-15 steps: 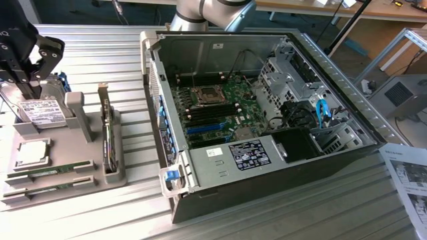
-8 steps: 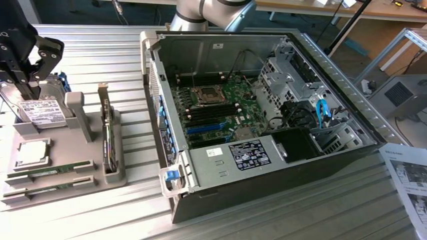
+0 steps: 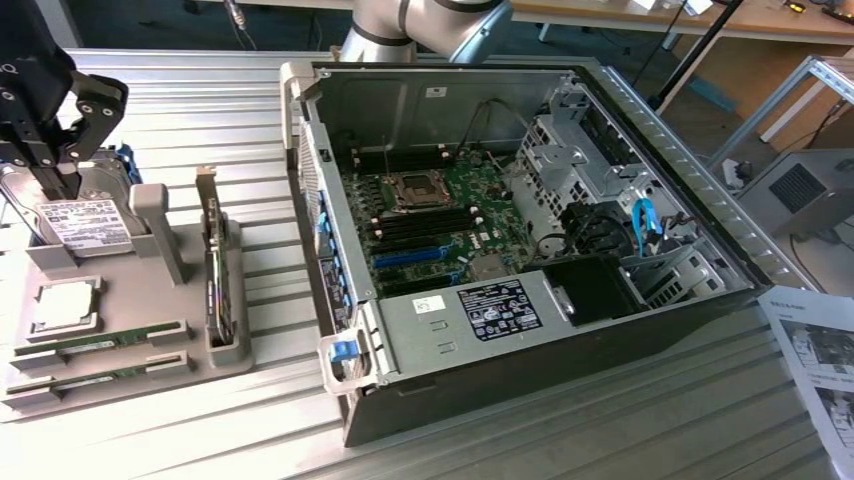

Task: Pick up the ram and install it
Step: 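Pick up the ram and move it above insertion slot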

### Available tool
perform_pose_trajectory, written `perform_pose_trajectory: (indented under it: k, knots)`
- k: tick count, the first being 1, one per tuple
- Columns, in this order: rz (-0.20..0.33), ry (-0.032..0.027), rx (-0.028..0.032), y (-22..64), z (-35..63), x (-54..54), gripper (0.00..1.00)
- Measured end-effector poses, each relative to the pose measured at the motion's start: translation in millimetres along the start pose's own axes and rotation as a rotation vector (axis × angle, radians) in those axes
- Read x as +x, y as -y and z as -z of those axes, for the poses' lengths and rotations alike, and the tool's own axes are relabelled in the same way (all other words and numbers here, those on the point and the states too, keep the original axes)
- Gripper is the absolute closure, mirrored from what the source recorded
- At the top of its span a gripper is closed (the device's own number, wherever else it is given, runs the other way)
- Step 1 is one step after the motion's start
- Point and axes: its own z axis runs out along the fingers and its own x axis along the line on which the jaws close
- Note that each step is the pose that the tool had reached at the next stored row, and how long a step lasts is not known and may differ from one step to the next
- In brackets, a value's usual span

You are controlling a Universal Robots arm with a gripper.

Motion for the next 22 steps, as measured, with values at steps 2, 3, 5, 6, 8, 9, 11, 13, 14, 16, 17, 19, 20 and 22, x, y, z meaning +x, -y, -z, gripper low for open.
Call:
perform_pose_trajectory:
  k: [2,3,5,6,8,9,11,13,14,16,17,19,20,22]
  knots:
    - [0.0,0.0,0.0,0.0,0.0,0.0,0.89]
    - [0.003,0.0,0.0,0.1,0.0,-0.1,0.89]
    - [0.036,-0.0014,0.0001,0.1,0.1,0.0,0.89]
    - [0.055,-0.0021,0.0001,0.2,0.1,0.0,0.89]
    - [0.087,-0.0031,-0.0001,0.2,-0.1,0.0,0.89]
    - [0.103,-0.0037,-0.0001,0.2,-0.1,0.0,0.89]
    - [0.127,-0.0047,-0.0001,0.2,0.0,0.0,0.89]
    - [0.164,-0.0061,0.0,0.2,-0.1,0.0,0.89]
    - [0.18,-0.0067,-0.0001,0.2,-0.1,0.0,0.89]
    - [0.212,-0.0079,0.0,0.2,-0.4,0.0,0.89]
    - [0.232,-0.0087,-0.0001,0.2,-0.6,0.0,0.89]
    - [0.276,-0.0102,-0.0001,0.3,-1.3,0.0,0.89]
    - [0.293,-0.0109,-0.0001,0.3,-1.6,0.0,0.89]
    - [0.319,-0.0118,-0.0001,0.4,-2.1,0.0,0.89]
